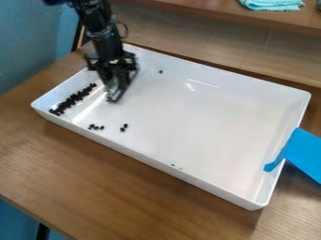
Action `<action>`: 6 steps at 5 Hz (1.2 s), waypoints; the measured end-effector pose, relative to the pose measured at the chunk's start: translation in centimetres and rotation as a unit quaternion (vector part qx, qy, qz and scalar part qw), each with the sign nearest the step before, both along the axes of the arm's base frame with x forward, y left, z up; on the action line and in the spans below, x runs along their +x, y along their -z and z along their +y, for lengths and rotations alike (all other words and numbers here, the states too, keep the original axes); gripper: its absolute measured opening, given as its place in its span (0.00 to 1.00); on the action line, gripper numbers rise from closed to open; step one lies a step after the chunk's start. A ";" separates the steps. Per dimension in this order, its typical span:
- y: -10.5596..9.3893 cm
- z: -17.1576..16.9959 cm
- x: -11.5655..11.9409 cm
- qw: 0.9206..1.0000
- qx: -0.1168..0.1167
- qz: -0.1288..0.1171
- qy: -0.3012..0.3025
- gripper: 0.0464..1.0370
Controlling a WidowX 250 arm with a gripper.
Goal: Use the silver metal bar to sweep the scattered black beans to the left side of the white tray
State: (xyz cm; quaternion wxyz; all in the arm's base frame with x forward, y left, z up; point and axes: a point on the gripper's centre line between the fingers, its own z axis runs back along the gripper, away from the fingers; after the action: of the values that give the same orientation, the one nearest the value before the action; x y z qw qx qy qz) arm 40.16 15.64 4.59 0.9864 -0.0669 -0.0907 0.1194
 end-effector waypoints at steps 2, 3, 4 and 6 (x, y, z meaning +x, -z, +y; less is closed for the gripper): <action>0.2 2.3 -2.1 1.000 0.011 0.011 0.014 0.34; 0.2 3.9 -3.2 1.000 0.016 0.012 0.003 0.34; -3.2 4.4 -4.2 0.999 0.038 -0.016 0.003 0.34; -7.5 -1.2 -6.9 0.997 0.013 -0.069 0.032 0.34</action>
State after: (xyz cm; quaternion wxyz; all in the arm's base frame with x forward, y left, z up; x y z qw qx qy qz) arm 33.28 14.48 12.04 0.9819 -0.0645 -0.1583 0.0821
